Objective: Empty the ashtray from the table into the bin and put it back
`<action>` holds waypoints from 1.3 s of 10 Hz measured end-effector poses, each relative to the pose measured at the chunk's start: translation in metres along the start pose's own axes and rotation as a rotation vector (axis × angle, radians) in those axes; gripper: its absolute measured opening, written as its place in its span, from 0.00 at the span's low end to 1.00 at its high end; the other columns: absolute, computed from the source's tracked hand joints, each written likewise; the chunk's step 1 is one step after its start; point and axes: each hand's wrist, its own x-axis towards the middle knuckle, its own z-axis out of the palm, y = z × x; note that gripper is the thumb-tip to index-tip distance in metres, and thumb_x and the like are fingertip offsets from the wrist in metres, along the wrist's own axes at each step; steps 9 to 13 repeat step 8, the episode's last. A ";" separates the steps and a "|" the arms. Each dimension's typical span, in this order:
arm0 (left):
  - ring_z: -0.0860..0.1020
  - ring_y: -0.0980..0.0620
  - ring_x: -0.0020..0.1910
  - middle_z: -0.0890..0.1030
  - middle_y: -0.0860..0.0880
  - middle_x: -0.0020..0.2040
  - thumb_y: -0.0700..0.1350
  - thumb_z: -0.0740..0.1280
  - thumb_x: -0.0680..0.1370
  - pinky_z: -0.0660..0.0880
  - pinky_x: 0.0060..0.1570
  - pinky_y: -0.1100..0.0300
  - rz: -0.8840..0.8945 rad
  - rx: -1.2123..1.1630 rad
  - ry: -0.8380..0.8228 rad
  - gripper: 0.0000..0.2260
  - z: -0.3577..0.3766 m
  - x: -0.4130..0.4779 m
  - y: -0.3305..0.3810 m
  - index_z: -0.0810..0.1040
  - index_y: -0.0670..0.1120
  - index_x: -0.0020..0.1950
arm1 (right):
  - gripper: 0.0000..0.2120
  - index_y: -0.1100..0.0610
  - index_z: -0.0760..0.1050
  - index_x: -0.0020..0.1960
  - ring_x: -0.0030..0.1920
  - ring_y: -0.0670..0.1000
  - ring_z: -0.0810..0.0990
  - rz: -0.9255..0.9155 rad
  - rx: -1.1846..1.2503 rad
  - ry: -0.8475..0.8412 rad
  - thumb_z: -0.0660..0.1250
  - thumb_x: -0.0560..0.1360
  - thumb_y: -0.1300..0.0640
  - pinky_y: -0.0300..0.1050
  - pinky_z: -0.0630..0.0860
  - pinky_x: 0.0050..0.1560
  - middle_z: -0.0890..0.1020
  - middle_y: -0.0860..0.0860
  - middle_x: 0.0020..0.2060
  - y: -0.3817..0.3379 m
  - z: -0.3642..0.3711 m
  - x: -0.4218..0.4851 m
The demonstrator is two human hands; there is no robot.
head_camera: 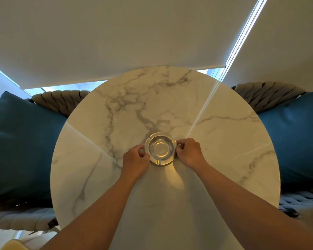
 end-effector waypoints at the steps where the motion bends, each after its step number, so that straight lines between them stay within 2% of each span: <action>1: 0.82 0.45 0.41 0.84 0.44 0.38 0.38 0.64 0.73 0.76 0.48 0.56 0.018 0.031 0.004 0.15 -0.001 0.008 0.005 0.81 0.46 0.58 | 0.11 0.68 0.78 0.36 0.34 0.62 0.71 0.009 -0.010 0.019 0.59 0.72 0.65 0.49 0.69 0.36 0.78 0.66 0.31 0.002 0.000 -0.002; 2: 0.78 0.47 0.42 0.82 0.44 0.40 0.39 0.66 0.74 0.68 0.45 0.62 0.045 0.065 -0.009 0.14 -0.001 0.014 0.011 0.81 0.46 0.59 | 0.14 0.64 0.68 0.28 0.31 0.55 0.63 0.016 -0.038 0.043 0.59 0.71 0.65 0.47 0.61 0.30 0.67 0.58 0.23 0.004 -0.001 -0.005; 3: 0.78 0.46 0.43 0.82 0.41 0.42 0.39 0.66 0.74 0.67 0.38 0.64 0.080 0.089 -0.030 0.13 -0.001 0.017 0.015 0.81 0.47 0.57 | 0.15 0.63 0.69 0.27 0.30 0.55 0.64 0.029 -0.045 0.058 0.60 0.72 0.64 0.47 0.63 0.32 0.67 0.56 0.23 0.006 -0.002 -0.006; 4: 0.79 0.45 0.44 0.83 0.41 0.44 0.39 0.65 0.74 0.66 0.35 0.72 0.104 0.099 -0.049 0.13 -0.001 0.018 0.018 0.82 0.48 0.56 | 0.14 0.66 0.71 0.28 0.29 0.55 0.64 0.048 -0.036 0.061 0.60 0.71 0.64 0.46 0.64 0.33 0.69 0.60 0.24 0.008 -0.003 -0.006; 5: 0.80 0.43 0.45 0.83 0.40 0.43 0.39 0.65 0.74 0.69 0.39 0.64 0.113 0.098 -0.051 0.13 0.001 0.018 0.018 0.82 0.47 0.56 | 0.13 0.68 0.73 0.30 0.29 0.55 0.66 0.051 -0.026 0.070 0.60 0.71 0.65 0.46 0.65 0.32 0.71 0.62 0.25 0.010 -0.003 -0.004; 6: 0.79 0.44 0.43 0.82 0.41 0.41 0.39 0.66 0.74 0.68 0.39 0.64 0.103 0.102 -0.055 0.13 0.002 0.018 0.017 0.82 0.47 0.56 | 0.13 0.68 0.74 0.30 0.29 0.54 0.66 0.055 -0.025 0.074 0.60 0.71 0.64 0.46 0.65 0.32 0.74 0.65 0.26 0.013 -0.003 -0.002; 7: 0.76 0.50 0.42 0.79 0.49 0.39 0.39 0.66 0.74 0.67 0.42 0.66 0.090 0.086 -0.041 0.14 0.001 0.019 0.015 0.81 0.46 0.58 | 0.13 0.68 0.77 0.32 0.30 0.59 0.71 0.050 -0.027 0.081 0.61 0.71 0.63 0.48 0.70 0.33 0.79 0.64 0.29 0.017 -0.001 0.000; 8: 0.75 0.52 0.45 0.79 0.51 0.41 0.40 0.67 0.75 0.67 0.49 0.64 0.051 0.084 -0.006 0.16 -0.003 0.016 0.007 0.79 0.44 0.62 | 0.11 0.63 0.83 0.40 0.40 0.58 0.80 0.072 0.017 0.086 0.64 0.74 0.60 0.46 0.74 0.43 0.85 0.58 0.36 0.020 -0.004 -0.006; 13: 0.75 0.52 0.45 0.79 0.51 0.41 0.40 0.67 0.75 0.67 0.49 0.64 0.051 0.084 -0.006 0.16 -0.003 0.016 0.007 0.79 0.44 0.62 | 0.11 0.63 0.83 0.40 0.40 0.58 0.80 0.072 0.017 0.086 0.64 0.74 0.60 0.46 0.74 0.43 0.85 0.58 0.36 0.020 -0.004 -0.006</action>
